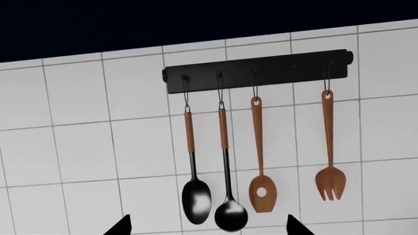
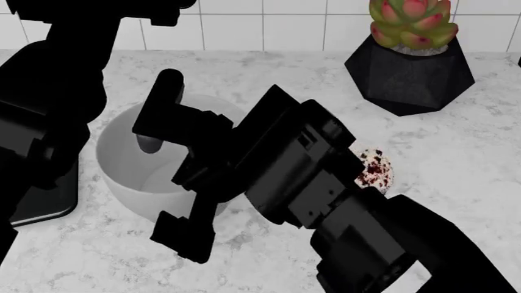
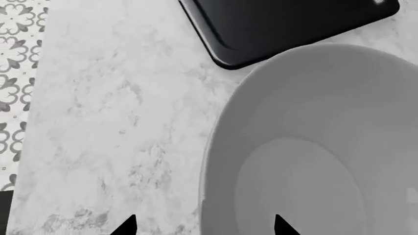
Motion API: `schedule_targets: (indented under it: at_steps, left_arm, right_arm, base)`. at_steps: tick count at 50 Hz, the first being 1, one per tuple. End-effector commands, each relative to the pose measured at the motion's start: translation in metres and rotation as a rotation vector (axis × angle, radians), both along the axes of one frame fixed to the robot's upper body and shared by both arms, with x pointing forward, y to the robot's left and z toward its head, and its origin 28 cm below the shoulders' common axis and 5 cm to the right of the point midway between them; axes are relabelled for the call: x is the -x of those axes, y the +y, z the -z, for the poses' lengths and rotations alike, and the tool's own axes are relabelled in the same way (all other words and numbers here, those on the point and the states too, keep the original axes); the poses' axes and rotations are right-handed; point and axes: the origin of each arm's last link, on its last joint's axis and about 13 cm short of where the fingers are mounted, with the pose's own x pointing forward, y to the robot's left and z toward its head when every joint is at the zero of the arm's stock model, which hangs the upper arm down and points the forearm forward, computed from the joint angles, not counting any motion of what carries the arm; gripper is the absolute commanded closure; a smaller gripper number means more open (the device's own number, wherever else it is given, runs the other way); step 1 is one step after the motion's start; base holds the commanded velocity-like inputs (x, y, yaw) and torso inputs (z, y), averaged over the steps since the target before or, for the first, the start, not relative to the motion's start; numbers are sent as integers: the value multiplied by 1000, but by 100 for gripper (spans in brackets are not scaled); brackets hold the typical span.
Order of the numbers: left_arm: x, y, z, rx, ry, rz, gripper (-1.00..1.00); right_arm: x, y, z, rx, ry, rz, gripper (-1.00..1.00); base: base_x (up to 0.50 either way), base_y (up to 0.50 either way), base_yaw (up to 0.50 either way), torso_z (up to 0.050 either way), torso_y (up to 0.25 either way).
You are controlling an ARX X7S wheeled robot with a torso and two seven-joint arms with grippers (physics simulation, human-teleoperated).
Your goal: Move the fresh-baked cupcake off the tray onto the counter, and place the bowl used for mixing into the sink.
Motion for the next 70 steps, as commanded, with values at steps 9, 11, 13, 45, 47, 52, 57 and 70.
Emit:
schedule_targets:
  at_steps: [9, 11, 13, 45, 47, 52, 57, 70]
  left_arm:
    - [1, 1, 1, 12, -1, -1, -100]
    - [1, 1, 1, 13, 0, 0, -100]
    - [1, 1, 1, 12, 0, 1, -100]
    - [0, 1, 1, 14, 0, 0, -100]
    - [0, 1, 1, 16, 0, -1, -100]
    - [1, 1, 1, 13, 0, 0, -100]
    - [1, 1, 1, 11, 1, 0, -100]
    - [1, 1, 1, 12, 1, 3, -100]
  right_arm:
    - [-9, 5, 4, 26, 32, -28, -100]
    - [-9, 3, 6, 36, 48, -7, -100]
    - [-9, 3, 6, 32, 55, -4, 100]
    - [-3, -7, -35, 130, -61, 189, 100]
    - [-3, -8, -37, 134, -66, 197, 100]
    - [-1, -13, -44, 161, -85, 230, 100]
    - [2, -16, -54, 183, -105, 265, 100]
    - [7, -26, -63, 167, -137, 454, 100]
  base:
    - [0, 0, 0, 0, 0]
    - [0, 0, 0, 0, 0]
    - [0, 0, 0, 0, 0]
    - [0, 0, 0, 0, 0]
    - [0, 0, 0, 0, 0]
    - [0, 0, 0, 0, 0]
    - [0, 0, 0, 0, 0]
    - [0, 0, 0, 0, 0]
